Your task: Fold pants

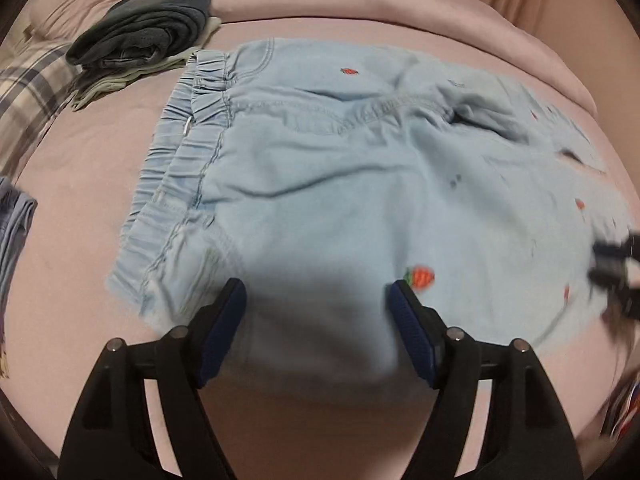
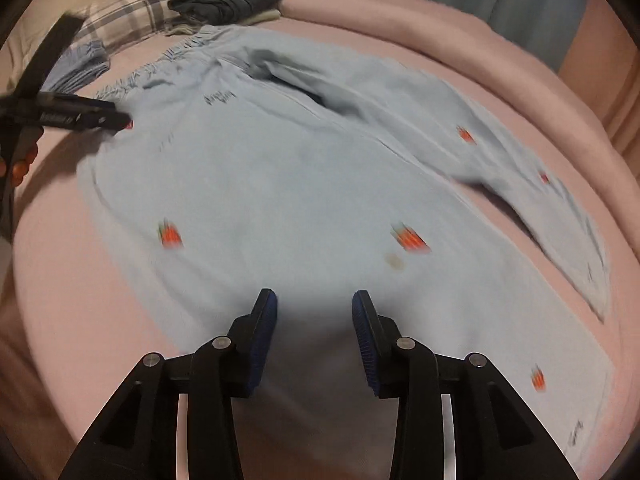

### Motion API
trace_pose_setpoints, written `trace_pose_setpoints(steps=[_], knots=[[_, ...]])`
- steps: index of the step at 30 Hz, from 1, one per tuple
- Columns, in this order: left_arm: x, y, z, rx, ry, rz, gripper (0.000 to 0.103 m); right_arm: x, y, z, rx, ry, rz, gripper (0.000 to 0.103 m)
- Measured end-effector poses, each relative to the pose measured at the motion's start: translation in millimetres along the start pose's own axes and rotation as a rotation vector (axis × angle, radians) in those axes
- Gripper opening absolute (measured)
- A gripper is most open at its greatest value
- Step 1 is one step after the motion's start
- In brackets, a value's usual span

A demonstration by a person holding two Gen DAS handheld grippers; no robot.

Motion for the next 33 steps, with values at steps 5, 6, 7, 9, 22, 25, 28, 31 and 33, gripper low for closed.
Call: trace_pose_setpoints(steps=[5, 6, 7, 9, 22, 25, 28, 31, 33], knots=[[47, -32, -8, -0.092, 0.035, -0.110, 0.078, 17, 36, -14, 0.062, -0.017, 0.079, 0.040], [66, -36, -5, -0.075, 0.051, -0.108, 0.079, 31, 41, -14, 0.066, 0.014, 0.074, 0.040], [84, -43, -2, -0.061, 0.069, -0.099, 0.079, 52, 45, -13, 0.073, 0.049, 0.075, 0.040], [121, -52, 11, -0.045, 0.089, -0.084, 0.079, 101, 53, -10, 0.116, 0.137, 0.083, 0.041], [229, -97, 96, -0.062, -0.060, 0.097, 0.082, 235, 97, 92, 0.244, 0.002, -0.002, 0.058], [215, -100, 118, -0.089, -0.173, 0.115, 0.083, 217, 104, 114, 0.257, -0.117, -0.020, 0.058], [215, -95, 120, -0.123, -0.157, 0.141, 0.069, 208, 96, 118, 0.227, -0.148, -0.086, 0.037], [220, -92, 114, -0.161, -0.162, 0.149, 0.036, 210, 81, 107, 0.237, -0.138, -0.139, 0.010], [223, -93, 113, -0.160, -0.142, 0.154, 0.033, 217, 79, 99, 0.184, -0.111, -0.183, 0.007]])
Point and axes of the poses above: each gripper's, at about its wrist camera, not at the fingertips, and z roughly the way its jaws point, y to its right, x to its top, the point moved 10 cm from there along z, roughly the way its jaws point, and after that the axes turned 1 degree about -y, right-handed, at the moved point
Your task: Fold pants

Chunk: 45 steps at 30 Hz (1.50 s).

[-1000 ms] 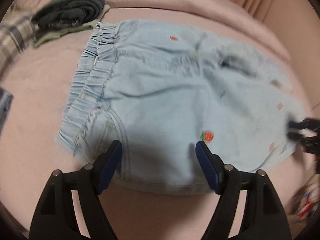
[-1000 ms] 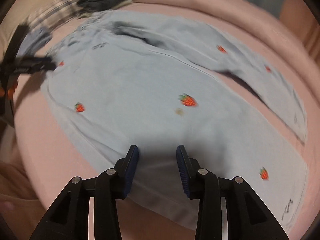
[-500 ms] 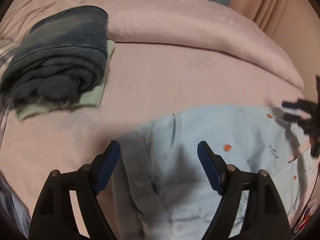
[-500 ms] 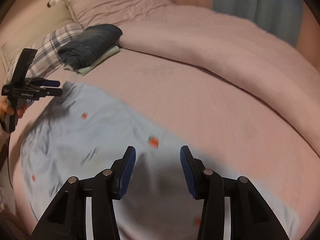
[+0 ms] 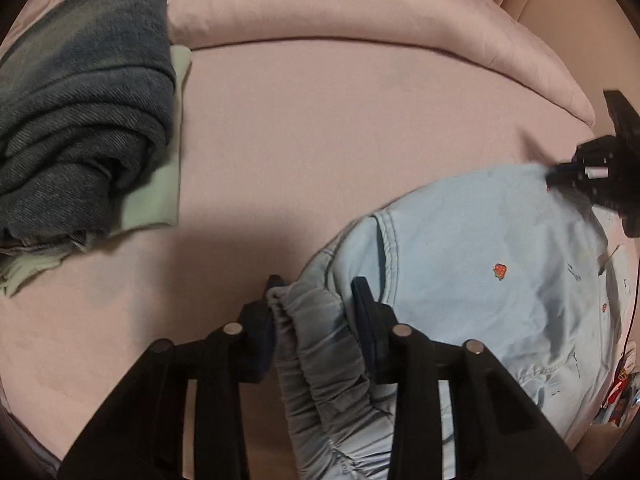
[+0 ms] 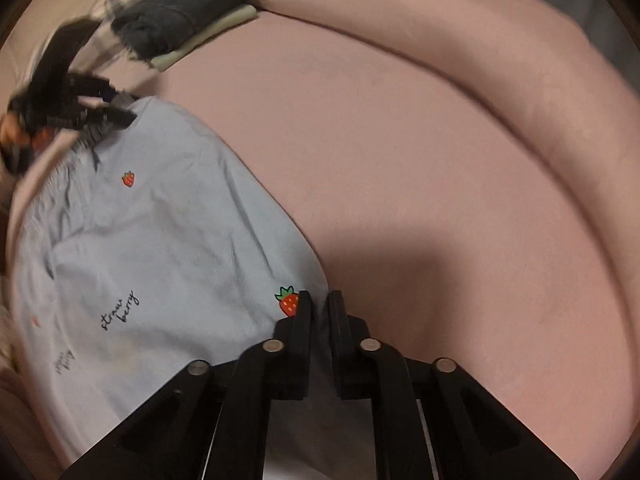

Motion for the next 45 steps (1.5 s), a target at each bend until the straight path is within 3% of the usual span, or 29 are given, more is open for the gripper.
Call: trace_pose_setpoints(steps=[3, 6, 7, 9, 10, 12, 13, 14, 16, 17, 18, 19, 20, 24, 30, 35, 37, 40, 45], knots=[[-5, -2, 10, 0.016, 0.010, -0.016, 0.035, 12, 11, -11, -0.018, 0.060, 0.076, 0.007], [-3, -2, 9, 0.017, 0.015, -0.034, 0.043, -1, 11, 17, -0.061, -0.033, 0.064, 0.007], [-2, -3, 9, 0.022, 0.009, -0.040, 0.047, 0, 9, 16, -0.084, -0.027, 0.032, 0.007], [0, -9, 8, 0.078, 0.001, -0.034, 0.073, 2, 7, 8, -0.073, -0.015, 0.040, 0.009], [1, -10, 10, 0.086, -0.002, -0.037, 0.076, 3, 7, 4, -0.057, -0.007, 0.051, 0.014], [4, -10, 21, 0.071, -0.024, -0.071, 0.076, 2, 15, 1, -0.082, 0.004, 0.077, 0.033], [4, -7, 27, 0.062, -0.031, -0.080, 0.075, 0, 20, 4, -0.097, -0.012, 0.110, 0.047], [4, -3, 32, 0.078, -0.033, -0.064, 0.076, -6, 23, 12, -0.091, -0.037, 0.147, 0.048], [3, 8, 33, 0.100, -0.031, -0.011, 0.065, -8, 22, 14, -0.091, -0.017, 0.165, 0.048], [3, 13, 31, 0.080, -0.030, -0.001, 0.049, -8, 18, 12, -0.083, -0.009, 0.167, 0.038], [3, 17, 28, 0.087, -0.028, 0.012, 0.041, -10, 13, 10, -0.074, -0.007, 0.168, 0.030], [2, 20, 25, 0.084, -0.032, 0.023, 0.036, -11, 8, 7, -0.065, -0.006, 0.158, 0.014], [0, 23, 20, 0.084, -0.036, 0.038, 0.030, -14, 2, 3, -0.062, -0.004, 0.142, 0.010], [-2, 39, -8, 0.151, 0.024, 0.077, 0.026, -18, -16, -28, -0.135, 0.049, 0.107, 0.009], [-29, 77, -74, 0.271, 0.214, 0.172, 0.025, -28, -58, -112, -0.283, 0.202, 0.047, 0.009], [-87, 90, -140, 0.262, 0.341, 0.196, 0.025, -70, -109, -173, -0.370, 0.280, -0.039, 0.009], [-102, 72, -156, 0.250, 0.363, 0.200, 0.024, -89, -123, -184, -0.371, 0.288, -0.063, 0.009], [-137, 76, -155, 0.260, 0.367, 0.198, 0.023, -123, -156, -192, -0.354, 0.288, -0.101, 0.009], [-205, 81, -130, 0.278, 0.308, 0.163, 0.020, -182, -213, -167, -0.304, 0.194, -0.197, 0.009]])
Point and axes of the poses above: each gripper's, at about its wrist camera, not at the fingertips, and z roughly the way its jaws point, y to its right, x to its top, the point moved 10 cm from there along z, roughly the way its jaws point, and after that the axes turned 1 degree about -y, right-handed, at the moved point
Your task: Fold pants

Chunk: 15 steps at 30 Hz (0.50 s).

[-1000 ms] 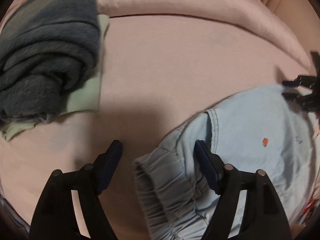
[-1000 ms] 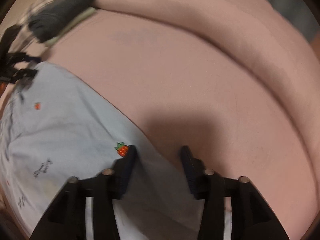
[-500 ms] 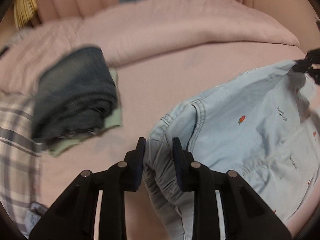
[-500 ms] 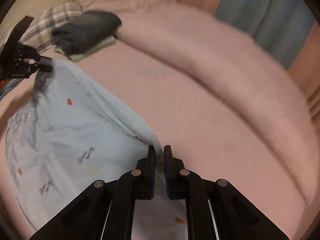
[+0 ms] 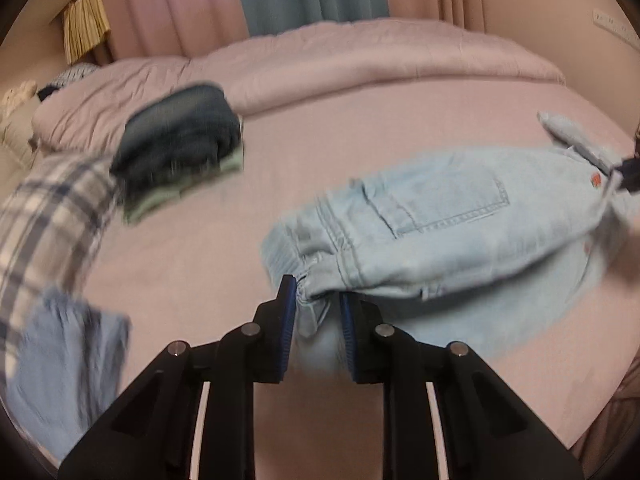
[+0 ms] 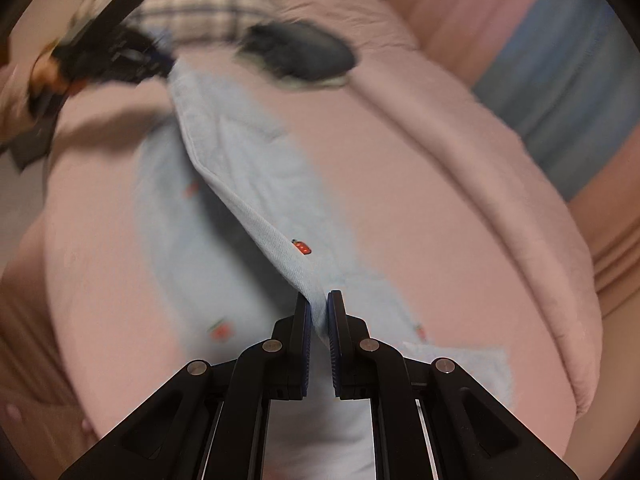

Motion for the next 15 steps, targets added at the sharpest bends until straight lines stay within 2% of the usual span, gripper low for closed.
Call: trace_pose_setpoints(steps=[2, 3, 5, 8, 9, 11, 13, 14, 15], knots=[[-19, 6, 11, 0.001, -0.036, 0.009, 0.019, -20, -27, 14, 0.027, -0.059, -0.041, 0.009], [-28, 8, 15, 0.010, -0.050, 0.018, 0.015, -29, -37, 21, 0.031, -0.088, -0.064, 0.009], [-32, 8, 18, 0.015, -0.054, 0.017, 0.015, -40, -47, 30, 0.003, -0.119, -0.110, 0.009], [-28, 3, 17, 0.048, -0.039, 0.024, 0.016, -39, -45, 32, -0.015, -0.121, -0.108, 0.009], [-28, 2, 19, 0.057, -0.044, 0.024, 0.019, -38, -44, 30, -0.022, -0.117, -0.107, 0.009], [-36, -1, 26, 0.074, -0.076, 0.001, 0.020, -42, -48, 31, -0.018, -0.125, -0.092, 0.009], [-42, -1, 25, 0.059, -0.091, -0.029, 0.021, -51, -54, 36, -0.006, -0.130, -0.066, 0.011], [-43, -2, 20, 0.058, -0.087, -0.042, 0.030, -55, -54, 36, 0.007, -0.130, -0.040, 0.013], [-44, -1, 15, 0.061, -0.082, -0.050, 0.048, -58, -54, 34, 0.017, -0.123, -0.008, 0.015]])
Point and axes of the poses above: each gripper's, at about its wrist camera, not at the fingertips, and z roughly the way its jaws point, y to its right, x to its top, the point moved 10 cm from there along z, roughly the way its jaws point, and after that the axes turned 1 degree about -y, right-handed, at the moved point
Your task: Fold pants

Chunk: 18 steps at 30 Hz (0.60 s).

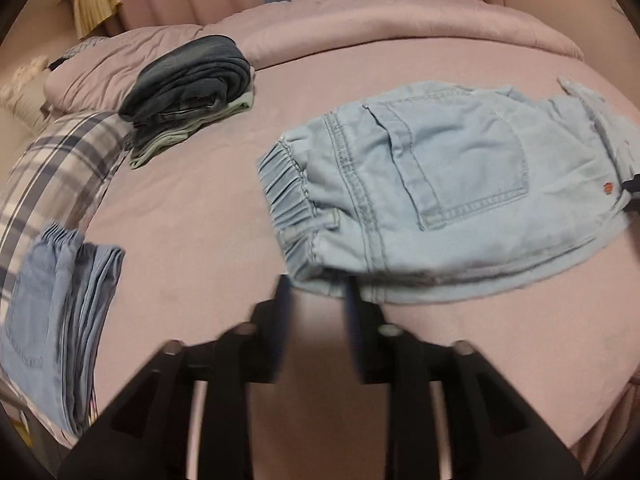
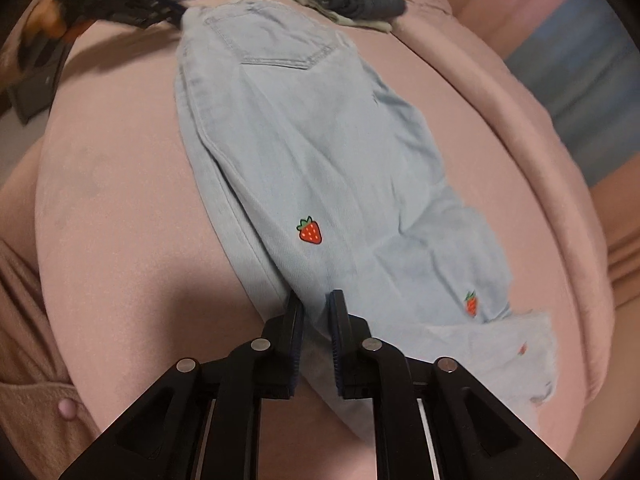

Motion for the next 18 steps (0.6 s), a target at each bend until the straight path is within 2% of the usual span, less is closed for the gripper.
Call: trace_pose_setpoints(steps=[2, 4, 5, 7, 10, 12, 14, 18], knots=[[1, -2, -17, -0.004, 0.040, -0.033, 0.067, -3, 8, -11, 0.078, 0.027, 0.107, 0.035], [6, 0, -35, -0.032, 0.084, -0.070, 0.068, -6, 22, -29, 0.173, 0.084, 0.247, 0.048], [10, 2, -41, -0.052, 0.096, -0.091, 0.068, -10, 36, -39, 0.203, 0.119, 0.326, 0.051], [19, 14, -48, -0.117, 0.112, -0.121, 0.068, -20, 70, -51, 0.210, 0.164, 0.464, 0.051], [41, 56, -51, -0.235, 0.127, -0.102, 0.068, -43, 138, -57, 0.157, 0.178, 0.704, 0.054], [56, 94, -50, -0.309, 0.132, -0.062, 0.068, -63, 186, -47, 0.103, 0.131, 0.873, 0.054], [68, 134, -48, -0.386, 0.127, -0.020, 0.068, -76, 218, -34, 0.080, 0.084, 0.985, 0.054], [89, 225, -38, -0.529, 0.092, 0.092, 0.068, -81, 258, 1, 0.096, -0.006, 1.132, 0.054]])
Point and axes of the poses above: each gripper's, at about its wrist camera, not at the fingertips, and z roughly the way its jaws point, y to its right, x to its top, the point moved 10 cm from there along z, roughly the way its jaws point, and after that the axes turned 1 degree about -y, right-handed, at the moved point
